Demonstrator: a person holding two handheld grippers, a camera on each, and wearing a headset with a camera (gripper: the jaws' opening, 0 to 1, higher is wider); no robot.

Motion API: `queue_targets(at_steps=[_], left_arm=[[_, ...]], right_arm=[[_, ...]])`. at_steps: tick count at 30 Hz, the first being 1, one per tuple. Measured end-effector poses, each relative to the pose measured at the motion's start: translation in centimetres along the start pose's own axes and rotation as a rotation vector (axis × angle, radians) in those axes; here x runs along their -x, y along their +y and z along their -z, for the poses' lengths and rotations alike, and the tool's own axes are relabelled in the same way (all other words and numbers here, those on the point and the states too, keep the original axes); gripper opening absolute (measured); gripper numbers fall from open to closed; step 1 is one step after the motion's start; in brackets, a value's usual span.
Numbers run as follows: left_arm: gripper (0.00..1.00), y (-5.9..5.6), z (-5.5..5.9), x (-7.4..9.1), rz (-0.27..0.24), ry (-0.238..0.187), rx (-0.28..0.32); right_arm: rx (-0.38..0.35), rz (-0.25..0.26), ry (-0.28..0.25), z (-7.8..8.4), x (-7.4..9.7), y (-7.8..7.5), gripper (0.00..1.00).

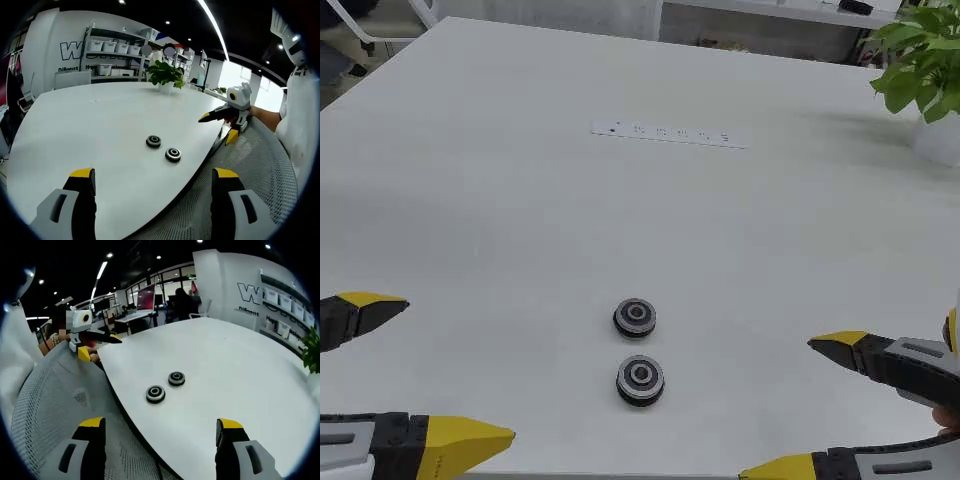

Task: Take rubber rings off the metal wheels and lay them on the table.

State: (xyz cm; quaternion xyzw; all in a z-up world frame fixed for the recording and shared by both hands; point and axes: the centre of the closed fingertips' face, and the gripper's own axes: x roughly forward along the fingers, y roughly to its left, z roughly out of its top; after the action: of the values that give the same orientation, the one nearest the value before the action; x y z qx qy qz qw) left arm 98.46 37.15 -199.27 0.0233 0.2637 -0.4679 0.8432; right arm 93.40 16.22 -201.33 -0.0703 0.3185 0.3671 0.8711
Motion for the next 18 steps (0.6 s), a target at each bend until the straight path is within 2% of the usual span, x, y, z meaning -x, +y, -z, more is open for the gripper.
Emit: queue_targets(at_steps=[11, 18], left_arm=[[0.95, -0.41, 0.26, -0.09, 0.012, 0.019, 0.005], [0.95, -0.18, 0.21, -0.03, -0.001, 0.017, 0.008]], right_arm=[[-0.003, 0.01, 0.0, 0.09, 0.15, -0.23, 0.88], [0.007, -0.009, 0.016, 0.32, 0.03, 0.06, 0.88]])
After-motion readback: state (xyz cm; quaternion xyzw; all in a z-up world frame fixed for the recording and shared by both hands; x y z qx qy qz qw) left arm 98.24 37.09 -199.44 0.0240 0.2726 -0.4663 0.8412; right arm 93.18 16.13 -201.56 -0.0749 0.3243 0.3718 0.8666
